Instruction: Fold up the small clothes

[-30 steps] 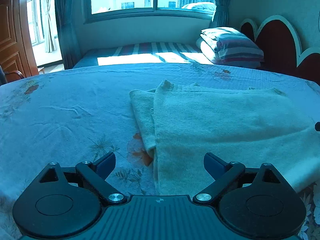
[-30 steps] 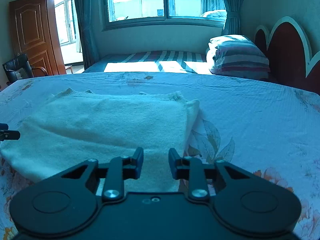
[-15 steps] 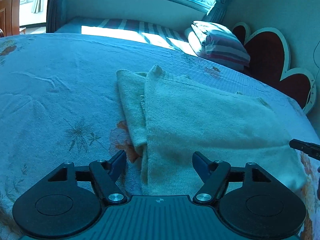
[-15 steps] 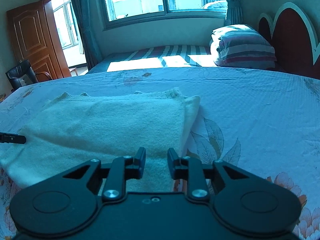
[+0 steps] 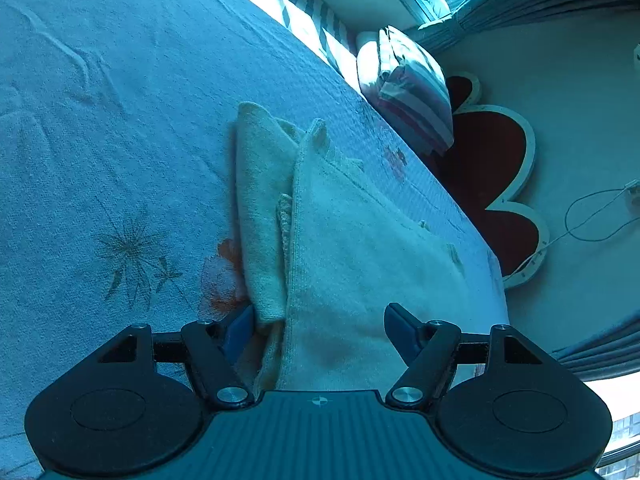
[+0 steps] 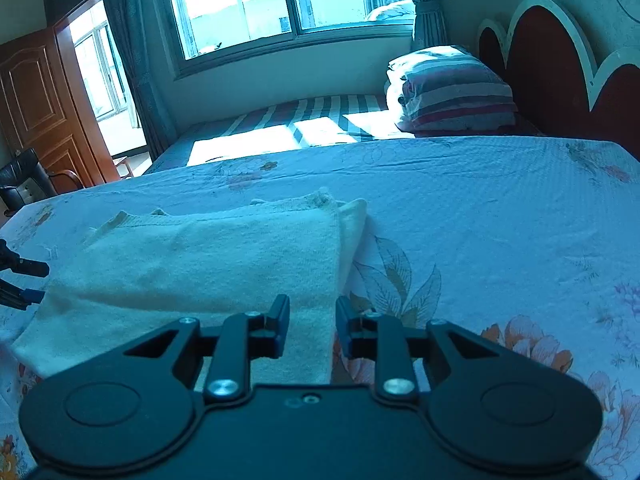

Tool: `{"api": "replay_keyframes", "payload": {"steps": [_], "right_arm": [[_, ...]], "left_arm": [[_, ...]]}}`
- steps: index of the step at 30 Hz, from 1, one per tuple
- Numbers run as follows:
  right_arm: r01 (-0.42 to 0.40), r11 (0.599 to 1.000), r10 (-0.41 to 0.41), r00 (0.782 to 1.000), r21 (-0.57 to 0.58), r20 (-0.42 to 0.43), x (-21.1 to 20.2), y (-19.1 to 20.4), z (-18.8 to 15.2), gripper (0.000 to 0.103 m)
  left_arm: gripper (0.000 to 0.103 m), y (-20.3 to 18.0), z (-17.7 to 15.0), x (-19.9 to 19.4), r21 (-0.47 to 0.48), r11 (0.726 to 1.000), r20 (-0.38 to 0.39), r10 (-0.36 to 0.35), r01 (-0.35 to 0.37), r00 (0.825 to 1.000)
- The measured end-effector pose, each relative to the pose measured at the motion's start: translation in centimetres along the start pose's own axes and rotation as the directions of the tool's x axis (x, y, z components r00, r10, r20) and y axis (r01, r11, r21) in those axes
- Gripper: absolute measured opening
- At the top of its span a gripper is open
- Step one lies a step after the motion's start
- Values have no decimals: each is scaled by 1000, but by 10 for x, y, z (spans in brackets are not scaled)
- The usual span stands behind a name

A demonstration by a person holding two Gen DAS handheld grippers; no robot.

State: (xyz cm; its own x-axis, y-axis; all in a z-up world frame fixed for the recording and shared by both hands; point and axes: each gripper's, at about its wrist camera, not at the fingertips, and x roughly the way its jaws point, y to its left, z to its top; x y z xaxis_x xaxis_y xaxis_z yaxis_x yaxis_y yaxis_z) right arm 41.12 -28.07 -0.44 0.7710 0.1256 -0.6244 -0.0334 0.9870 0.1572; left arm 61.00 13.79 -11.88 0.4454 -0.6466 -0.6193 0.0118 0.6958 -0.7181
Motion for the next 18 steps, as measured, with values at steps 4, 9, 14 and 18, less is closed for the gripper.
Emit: {"api": "replay_keyframes", "payload": {"steps": [4, 9, 14, 18], "right_arm": [[1, 986, 5, 999, 165, -38, 7, -17, -1, 27], [-4, 968, 15, 999, 250, -43, 6, -15, -5, 27], [0, 968, 11, 999, 250, -45, 0, -9, -9, 27], [10, 966, 2, 999, 257, -45, -3, -9, -9, 27]], "left_arm": [[71, -2, 6, 16, 1, 999, -24, -47, 47, 999], [67, -1, 16, 30, 33, 994, -22, -107, 108, 994], [64, 6, 20, 40, -14, 986, 5, -167, 167, 986], [55, -6, 14, 35, 68, 991, -31, -112, 114, 993]]}}
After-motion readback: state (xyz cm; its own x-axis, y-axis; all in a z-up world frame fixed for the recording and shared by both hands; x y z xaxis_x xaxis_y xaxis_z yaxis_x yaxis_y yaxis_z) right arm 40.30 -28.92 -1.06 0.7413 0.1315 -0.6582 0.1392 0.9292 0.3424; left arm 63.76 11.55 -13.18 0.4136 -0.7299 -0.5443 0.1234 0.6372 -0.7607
